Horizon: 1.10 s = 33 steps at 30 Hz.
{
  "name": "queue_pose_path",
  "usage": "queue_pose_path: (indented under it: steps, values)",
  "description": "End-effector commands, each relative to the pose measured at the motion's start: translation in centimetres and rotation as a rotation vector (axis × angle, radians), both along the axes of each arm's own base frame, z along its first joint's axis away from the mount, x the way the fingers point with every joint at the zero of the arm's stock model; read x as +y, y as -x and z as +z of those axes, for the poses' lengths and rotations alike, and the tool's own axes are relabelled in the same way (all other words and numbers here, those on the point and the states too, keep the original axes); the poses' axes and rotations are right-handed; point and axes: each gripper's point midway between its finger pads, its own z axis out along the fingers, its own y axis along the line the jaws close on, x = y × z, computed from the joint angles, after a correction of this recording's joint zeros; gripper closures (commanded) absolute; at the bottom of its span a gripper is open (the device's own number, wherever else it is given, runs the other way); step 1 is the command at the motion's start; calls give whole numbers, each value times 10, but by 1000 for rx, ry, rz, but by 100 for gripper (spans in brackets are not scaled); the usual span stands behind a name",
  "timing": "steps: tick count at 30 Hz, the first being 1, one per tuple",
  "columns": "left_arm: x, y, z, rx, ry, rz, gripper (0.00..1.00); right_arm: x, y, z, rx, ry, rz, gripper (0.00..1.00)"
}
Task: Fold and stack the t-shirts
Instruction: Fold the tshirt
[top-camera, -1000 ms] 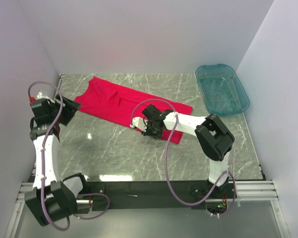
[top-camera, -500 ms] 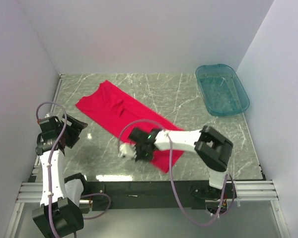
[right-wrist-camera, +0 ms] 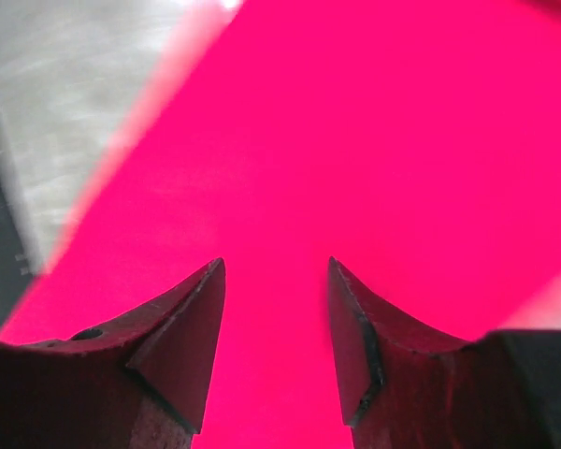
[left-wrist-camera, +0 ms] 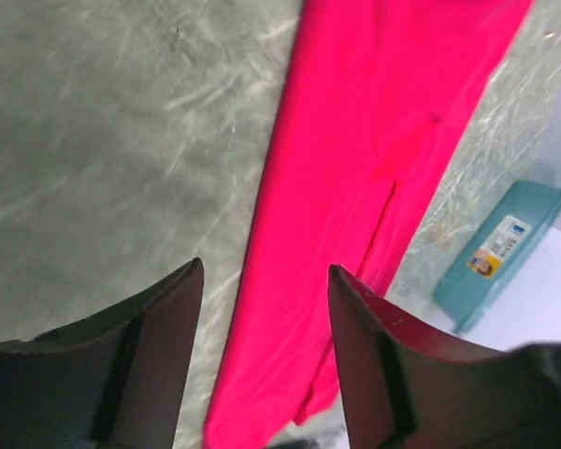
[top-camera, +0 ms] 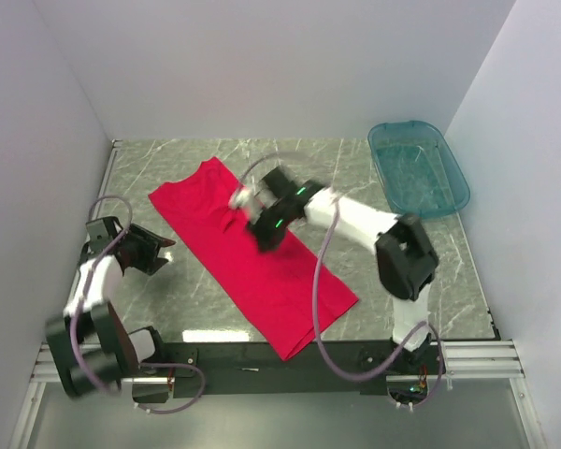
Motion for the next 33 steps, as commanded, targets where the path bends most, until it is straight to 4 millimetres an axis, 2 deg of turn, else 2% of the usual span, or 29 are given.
queue_pose_path:
  steps: [1, 2, 3, 4, 5, 6, 7, 8, 9, 10, 11, 12, 13, 14, 15, 16, 18, 20, 25, 30, 33]
  values:
    - [-8, -36, 0, -100, 97, -85, 40, -41, -83, 38, 87, -172, -301, 44]
    - [-10, -40, 0, -111, 104, -108, 41, -43, -97, 39, 146, -188, -403, 44]
    - [-9, -46, 4, -128, 102, -124, 41, -45, -115, 19, 188, -165, -479, 44]
    - [-8, -47, 4, -126, 96, -127, 41, -45, -139, 31, 176, -186, -535, 44]
    - [-8, -48, 6, -135, 77, -141, 40, -42, -148, 28, 221, -189, -593, 42]
    - [-6, -50, 10, -142, 64, -147, 40, -38, -155, 14, 257, -178, -628, 41]
    - [-6, -49, 14, -150, 49, -151, 39, -32, -171, 20, 237, -216, -671, 41]
    - [-5, -47, 13, -144, 38, -160, 38, -28, -178, 19, 271, -232, -731, 40]
    - [-5, -45, 13, -144, 30, -161, 37, -26, -185, 8, 285, -229, -762, 39]
    - [-5, -44, 14, -143, 21, -161, 37, -22, -199, 13, 263, -256, -789, 39]
    - [-5, -43, 13, -142, 23, -163, 37, -21, -205, 12, 292, -266, -835, 39]
    - [-6, -40, 9, -132, 28, -162, 37, -20, -209, -1, 317, -257, -846, 38]
    - [-6, -39, 7, -128, 28, -160, 37, -15, -216, 5, 315, -279, -844, 38]
    - [-8, -37, 5, -123, 40, -159, 37, -14, -220, 3, 324, -280, -851, 38]
    - [-10, -35, 2, -119, 46, -163, 37, -13, -222, -10, 343, -265, -852, 38]
    - [-10, -34, 2, -120, 47, -161, 37, -10, -225, -8, 344, -274, -853, 38]
    - [-12, -30, -2, -116, 54, -153, 37, -7, -224, -21, 379, -261, -862, 39]
    - [-12, -28, 0, -120, 48, -153, 37, -5, -224, -26, 391, -258, -864, 39]
    - [-13, -24, 3, -123, 41, -156, 37, -10, -224, -45, 389, -223, -885, 41]
    - [-16, -23, 8, -137, 54, -155, 37, -5, -213, -59, 434, -187, -864, 48]
    - [-17, -20, 8, -138, 55, -157, 37, 0, -196, -70, 455, -145, -846, 50]
